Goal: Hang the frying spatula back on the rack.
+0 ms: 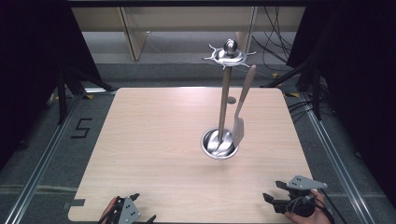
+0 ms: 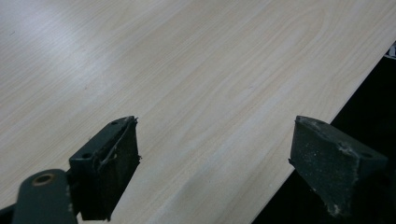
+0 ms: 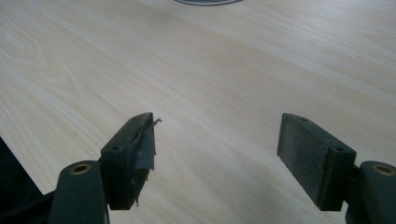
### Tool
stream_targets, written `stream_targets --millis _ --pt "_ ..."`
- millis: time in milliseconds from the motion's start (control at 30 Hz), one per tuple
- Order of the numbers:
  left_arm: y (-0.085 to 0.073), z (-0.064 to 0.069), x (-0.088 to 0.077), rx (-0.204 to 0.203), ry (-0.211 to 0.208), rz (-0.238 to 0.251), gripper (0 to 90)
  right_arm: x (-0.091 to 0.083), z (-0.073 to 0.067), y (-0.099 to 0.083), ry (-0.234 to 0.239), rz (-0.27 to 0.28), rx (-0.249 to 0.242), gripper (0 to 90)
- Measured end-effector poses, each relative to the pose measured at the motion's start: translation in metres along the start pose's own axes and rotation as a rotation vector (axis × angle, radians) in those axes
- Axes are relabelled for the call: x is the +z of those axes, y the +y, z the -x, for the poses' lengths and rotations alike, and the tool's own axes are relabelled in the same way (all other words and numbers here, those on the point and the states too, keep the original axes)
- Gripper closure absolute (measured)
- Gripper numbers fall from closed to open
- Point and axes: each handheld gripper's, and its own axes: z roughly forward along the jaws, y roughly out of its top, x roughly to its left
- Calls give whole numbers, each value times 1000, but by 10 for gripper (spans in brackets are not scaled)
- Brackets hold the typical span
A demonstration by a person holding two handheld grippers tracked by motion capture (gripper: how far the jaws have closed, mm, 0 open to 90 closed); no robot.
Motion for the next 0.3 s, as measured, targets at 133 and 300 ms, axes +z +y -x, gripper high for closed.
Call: stream_targets --millis 133,300 --pt "0 2 -2 -37 -7 -27 148 0 1 -1 -3 16 -6 287" --pt "-1 1 -1 -34 14 -17 148 -1 4 0 -6 22 -27 285"
